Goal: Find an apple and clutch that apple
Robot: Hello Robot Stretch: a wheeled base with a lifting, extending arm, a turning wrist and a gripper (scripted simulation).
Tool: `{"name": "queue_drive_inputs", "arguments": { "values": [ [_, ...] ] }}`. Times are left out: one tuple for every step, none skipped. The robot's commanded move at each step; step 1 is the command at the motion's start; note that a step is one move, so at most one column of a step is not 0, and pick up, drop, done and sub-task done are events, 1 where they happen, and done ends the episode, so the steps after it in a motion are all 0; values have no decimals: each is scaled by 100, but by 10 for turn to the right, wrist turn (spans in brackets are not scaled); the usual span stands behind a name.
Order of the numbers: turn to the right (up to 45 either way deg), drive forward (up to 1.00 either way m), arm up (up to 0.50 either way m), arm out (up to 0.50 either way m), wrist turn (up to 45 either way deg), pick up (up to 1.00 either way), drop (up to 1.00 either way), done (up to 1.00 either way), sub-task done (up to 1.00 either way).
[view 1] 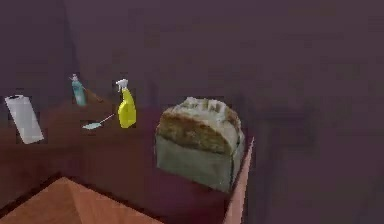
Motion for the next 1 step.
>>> {"name": "queue_drive_inputs", "arguments": {
  "values": [
    [450,0,0,0,0,0,0,0,0]
  ]
}}
